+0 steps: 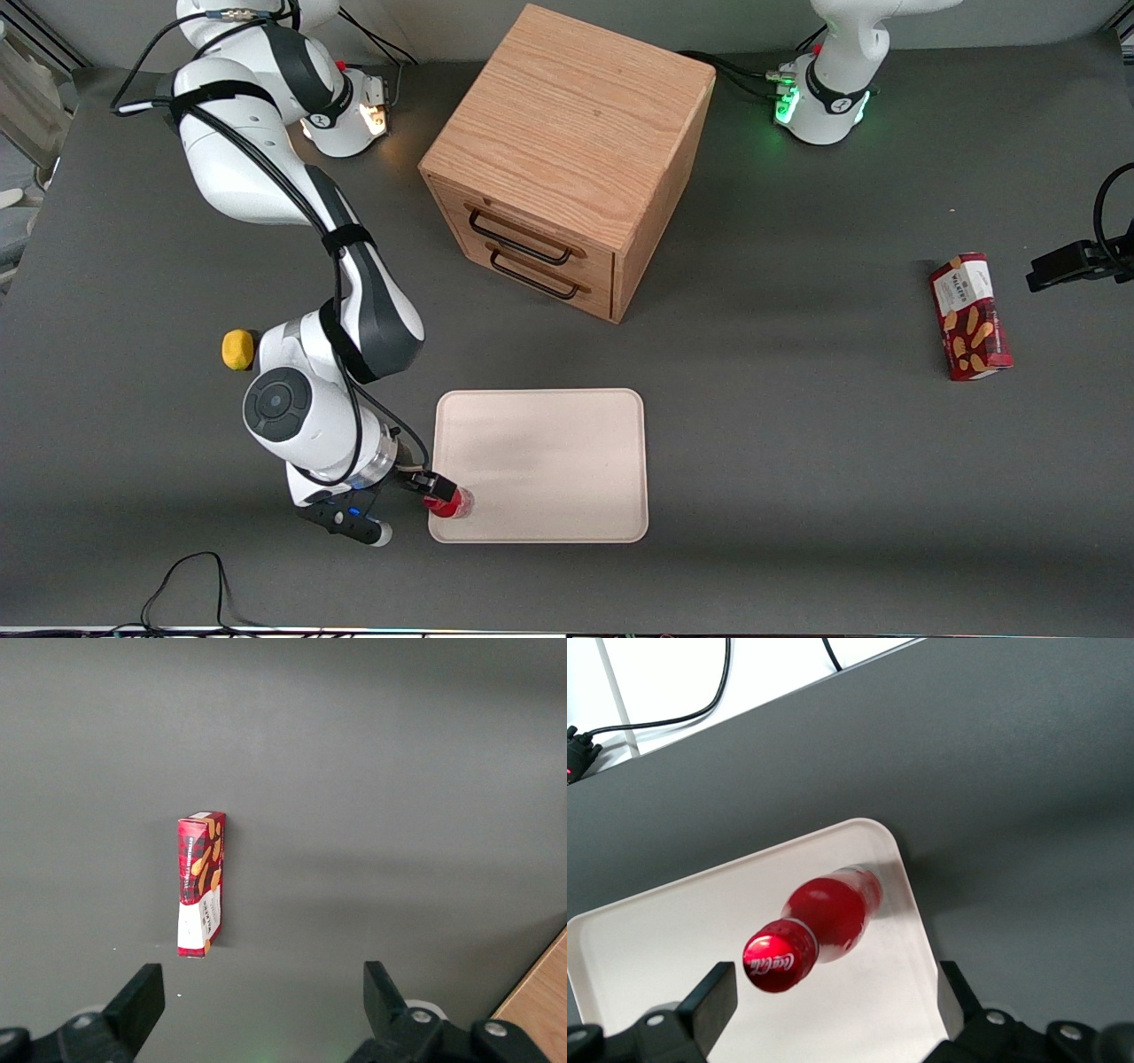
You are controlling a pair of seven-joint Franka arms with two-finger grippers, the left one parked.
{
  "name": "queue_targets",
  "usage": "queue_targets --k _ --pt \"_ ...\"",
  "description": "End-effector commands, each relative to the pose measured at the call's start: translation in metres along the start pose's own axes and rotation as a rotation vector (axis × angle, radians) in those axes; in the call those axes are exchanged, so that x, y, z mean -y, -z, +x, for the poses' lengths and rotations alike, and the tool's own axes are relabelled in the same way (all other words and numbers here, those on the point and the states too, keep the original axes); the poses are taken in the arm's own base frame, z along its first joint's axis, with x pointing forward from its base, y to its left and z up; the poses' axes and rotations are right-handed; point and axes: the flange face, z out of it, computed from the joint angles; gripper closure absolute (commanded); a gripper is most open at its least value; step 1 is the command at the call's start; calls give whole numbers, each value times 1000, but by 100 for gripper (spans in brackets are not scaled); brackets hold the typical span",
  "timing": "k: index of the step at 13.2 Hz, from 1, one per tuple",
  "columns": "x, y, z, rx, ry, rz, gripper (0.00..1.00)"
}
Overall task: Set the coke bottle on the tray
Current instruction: 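Open the right gripper to release the bottle on the tray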
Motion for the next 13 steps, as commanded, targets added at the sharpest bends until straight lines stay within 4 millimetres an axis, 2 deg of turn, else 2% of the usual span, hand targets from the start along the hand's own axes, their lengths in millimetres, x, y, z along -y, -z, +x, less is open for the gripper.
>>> queue_targets --k 1,6,7,9,12,13 --pt "5 2 0 -20 -16 -6 0" --pt "6 3 -1 -24 -16 -18 0" --pt "9 11 -3 -26 -13 -16 0" --pt "5 14 -10 33 -23 -64 0" --pt "7 64 -16 60 9 -78 0" --pt "5 69 -21 88 31 -99 0"
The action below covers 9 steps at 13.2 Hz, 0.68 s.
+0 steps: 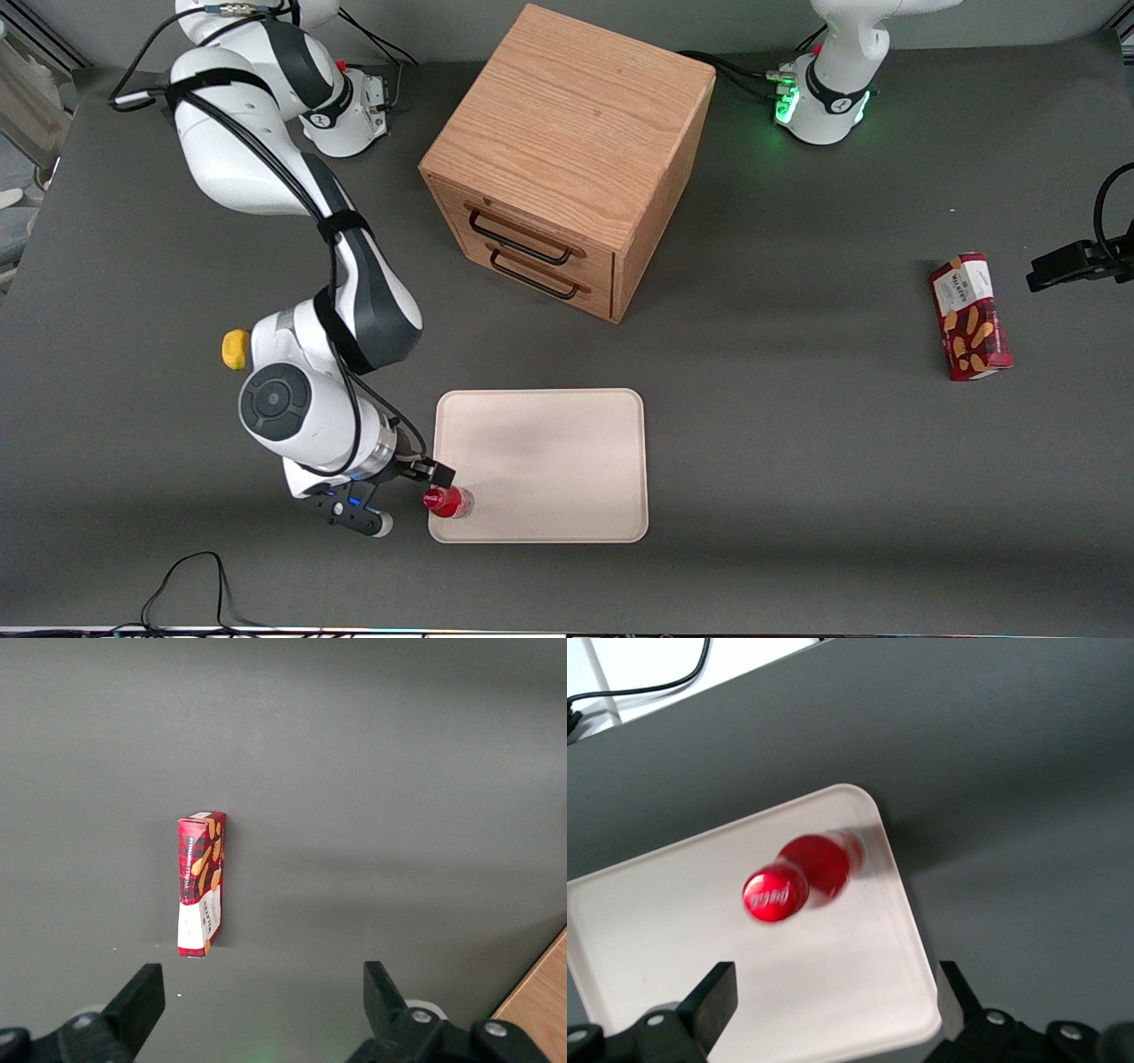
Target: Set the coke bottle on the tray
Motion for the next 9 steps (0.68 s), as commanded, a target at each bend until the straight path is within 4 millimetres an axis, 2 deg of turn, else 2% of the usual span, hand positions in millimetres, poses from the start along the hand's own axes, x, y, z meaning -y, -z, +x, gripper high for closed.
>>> queue_targets --k 1,3,7,9 --pt "-6 36 -18 59 48 -73 0" --pt "-27 63 -35 137 135 -117 0" --pt "-122 116 -59 214 253 -101 0" --pt "-167 142 -80 230 318 -104 0"
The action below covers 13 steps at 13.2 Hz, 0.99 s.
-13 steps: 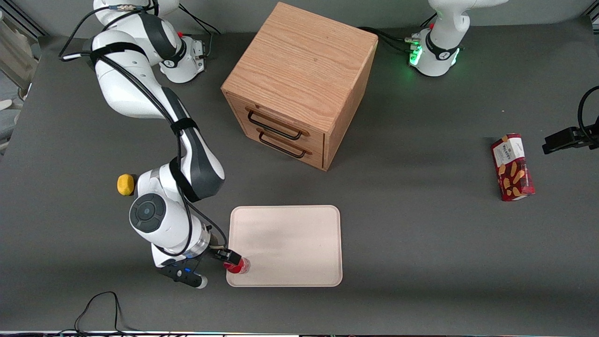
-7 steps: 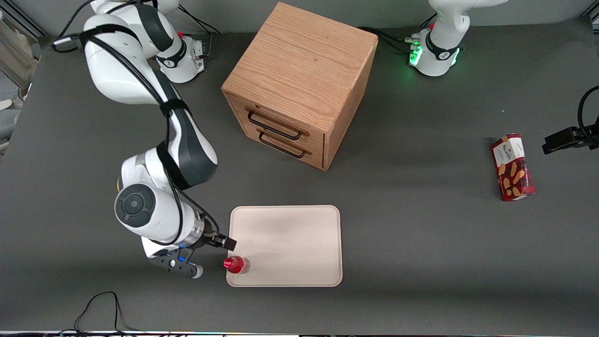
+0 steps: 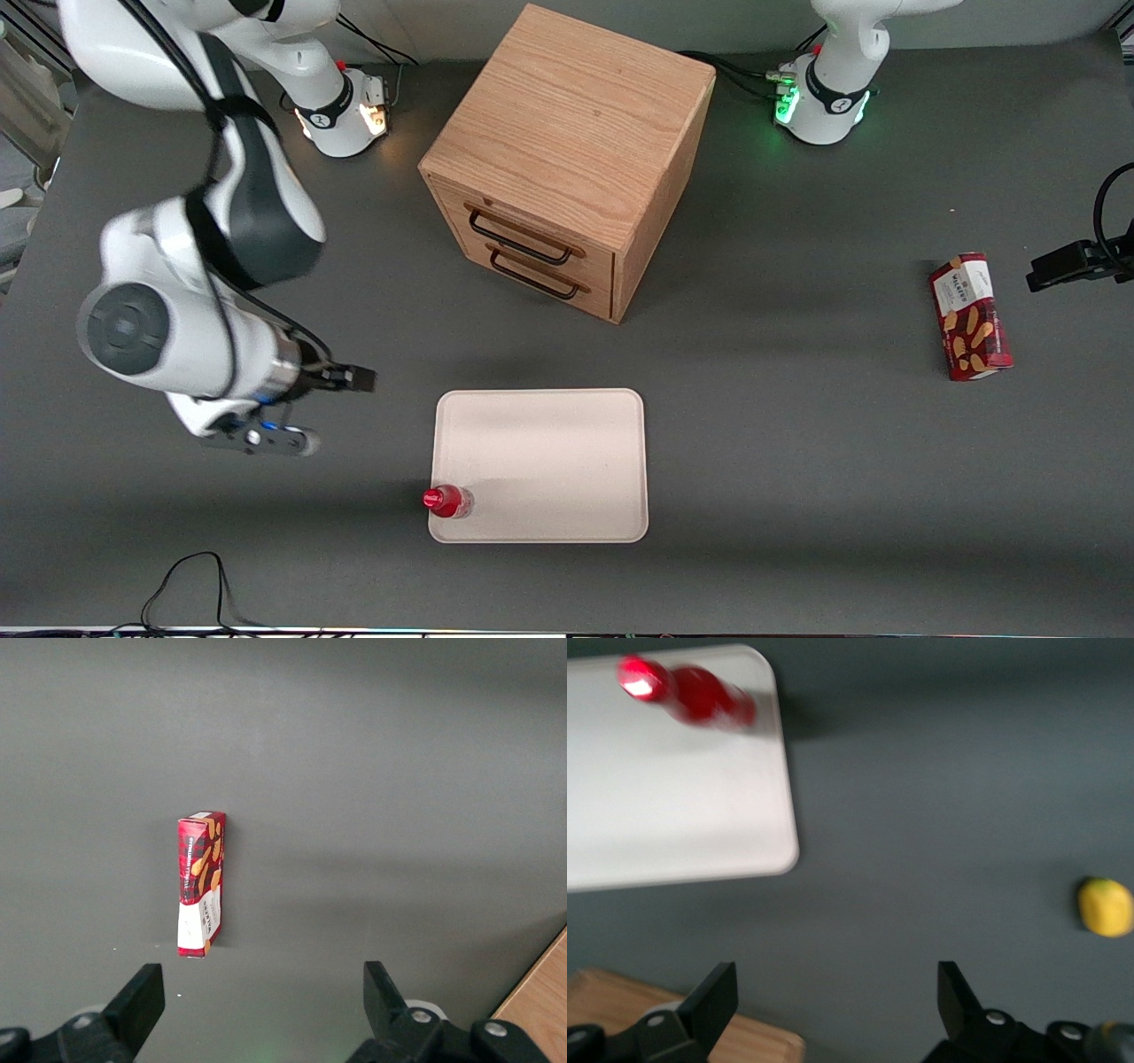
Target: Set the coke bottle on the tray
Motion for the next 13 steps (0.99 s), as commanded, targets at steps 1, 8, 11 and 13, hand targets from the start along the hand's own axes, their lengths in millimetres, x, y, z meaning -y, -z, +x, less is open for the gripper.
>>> queue_targets --k 1,8,11,13 --pt "-58 14 -71 31 89 6 0" --pt "-146 62 -145 23 165 29 0" --pt "-154 85 -144 -18 134 27 0" --pt "-146 86 -143 -21 150 19 0"
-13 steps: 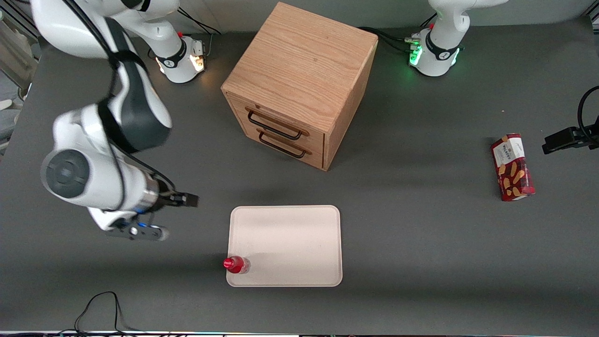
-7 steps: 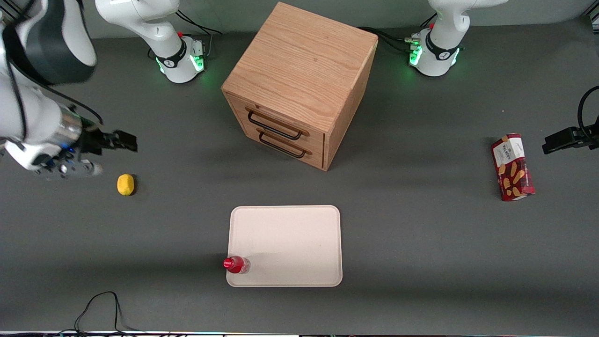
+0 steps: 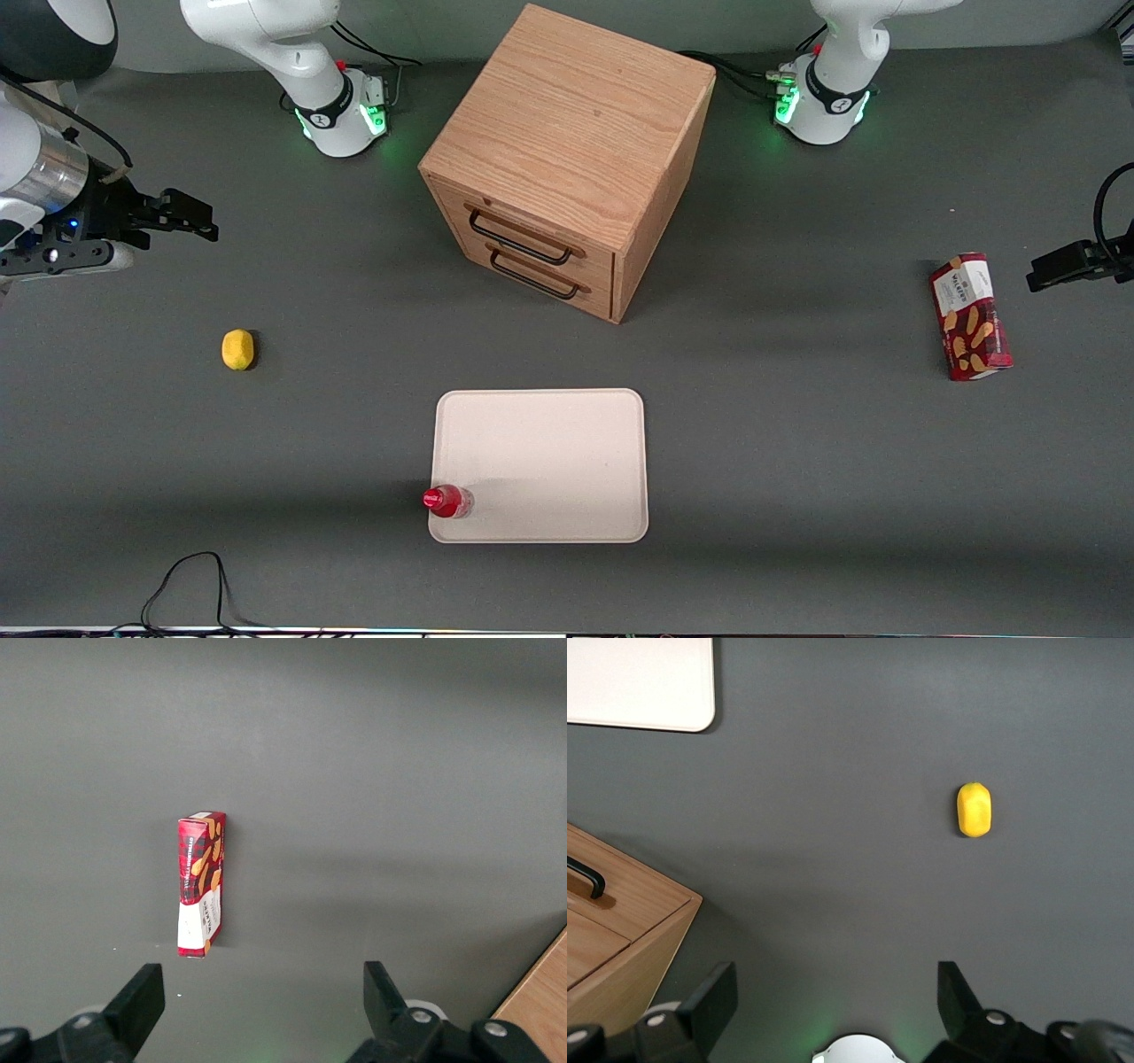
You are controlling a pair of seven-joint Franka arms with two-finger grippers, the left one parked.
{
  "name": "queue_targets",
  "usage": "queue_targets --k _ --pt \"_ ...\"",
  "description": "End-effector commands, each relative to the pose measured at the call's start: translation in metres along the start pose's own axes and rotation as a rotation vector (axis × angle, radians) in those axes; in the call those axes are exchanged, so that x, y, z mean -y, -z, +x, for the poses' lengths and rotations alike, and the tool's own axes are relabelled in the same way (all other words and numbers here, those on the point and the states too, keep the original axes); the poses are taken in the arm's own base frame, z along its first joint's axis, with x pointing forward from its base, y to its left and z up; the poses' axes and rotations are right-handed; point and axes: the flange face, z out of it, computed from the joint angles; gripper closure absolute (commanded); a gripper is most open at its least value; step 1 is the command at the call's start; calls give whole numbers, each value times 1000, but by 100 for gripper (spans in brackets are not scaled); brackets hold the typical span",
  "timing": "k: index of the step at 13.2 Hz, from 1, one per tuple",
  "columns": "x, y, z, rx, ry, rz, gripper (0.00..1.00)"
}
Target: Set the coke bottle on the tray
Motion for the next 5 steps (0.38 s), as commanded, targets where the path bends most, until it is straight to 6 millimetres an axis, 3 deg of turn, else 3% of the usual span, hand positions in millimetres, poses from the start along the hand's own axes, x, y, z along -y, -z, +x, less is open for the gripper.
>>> queue_targets --k 1,5 --pt "9 8 2 -12 12 -5 0" --pt "10 13 1 -22 11 -3 0"
